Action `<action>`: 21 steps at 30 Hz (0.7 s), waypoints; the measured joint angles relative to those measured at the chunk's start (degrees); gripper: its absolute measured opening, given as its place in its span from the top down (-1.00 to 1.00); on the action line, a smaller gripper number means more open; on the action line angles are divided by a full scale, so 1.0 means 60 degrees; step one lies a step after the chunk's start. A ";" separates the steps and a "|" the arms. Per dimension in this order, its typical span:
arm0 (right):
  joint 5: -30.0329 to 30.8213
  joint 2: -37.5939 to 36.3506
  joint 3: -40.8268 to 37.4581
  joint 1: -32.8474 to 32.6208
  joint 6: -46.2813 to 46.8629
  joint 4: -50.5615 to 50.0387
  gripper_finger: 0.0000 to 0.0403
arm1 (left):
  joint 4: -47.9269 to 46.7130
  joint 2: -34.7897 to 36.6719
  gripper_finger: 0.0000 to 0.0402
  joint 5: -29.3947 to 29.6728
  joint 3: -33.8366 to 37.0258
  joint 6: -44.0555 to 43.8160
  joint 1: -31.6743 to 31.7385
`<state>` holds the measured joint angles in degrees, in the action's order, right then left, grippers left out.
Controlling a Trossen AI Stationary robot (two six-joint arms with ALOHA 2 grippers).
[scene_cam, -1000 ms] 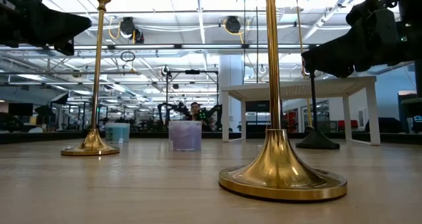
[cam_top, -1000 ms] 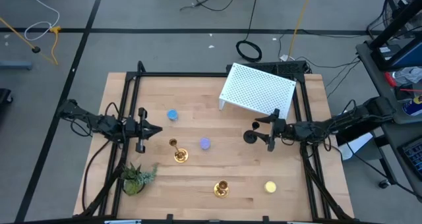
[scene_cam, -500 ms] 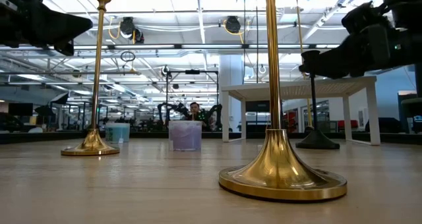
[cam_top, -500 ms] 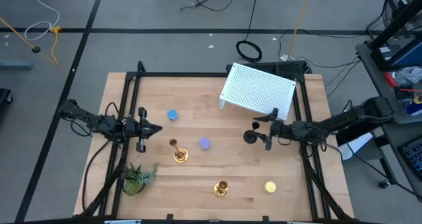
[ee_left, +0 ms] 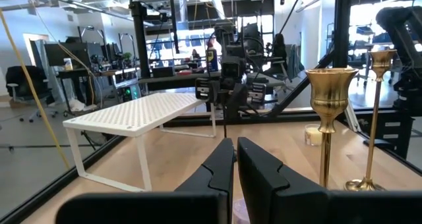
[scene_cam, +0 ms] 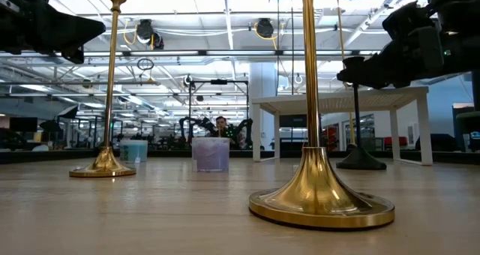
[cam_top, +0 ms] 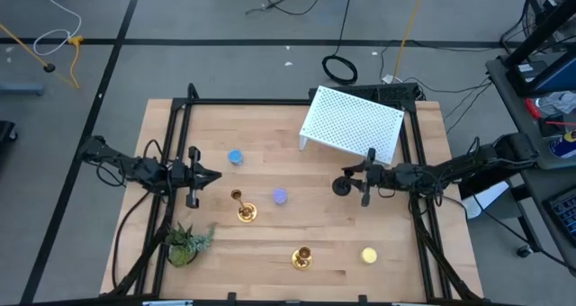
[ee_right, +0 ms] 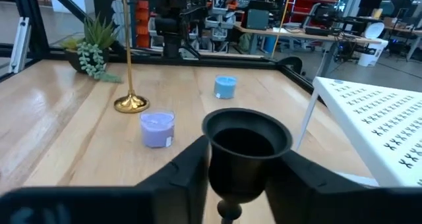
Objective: Pick & Place candle stick holders
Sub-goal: Put the black candle holder on the shelf
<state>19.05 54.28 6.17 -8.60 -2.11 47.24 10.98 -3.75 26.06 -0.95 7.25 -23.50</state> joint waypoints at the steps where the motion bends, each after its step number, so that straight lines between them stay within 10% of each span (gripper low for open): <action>1: 0.0017 -0.0002 0.0000 0.0000 0.0017 0.0054 0.50 | -0.0004 0.0000 0.86 -0.0003 0.0000 0.0000 0.0001; 15: -0.0716 -0.0166 0.0544 0.0015 -0.0572 0.3453 0.45 | -0.0004 0.0000 0.86 0.0000 0.0000 -0.0048 0.0000; 21: -0.1559 -0.0586 0.2021 0.0204 -0.1412 0.2486 0.54 | 0.0015 0.0002 0.86 0.0000 0.0000 -0.0027 0.0002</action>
<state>9.69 50.76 18.30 -7.38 -10.59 62.15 11.07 -3.73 26.06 -0.95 7.08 -23.49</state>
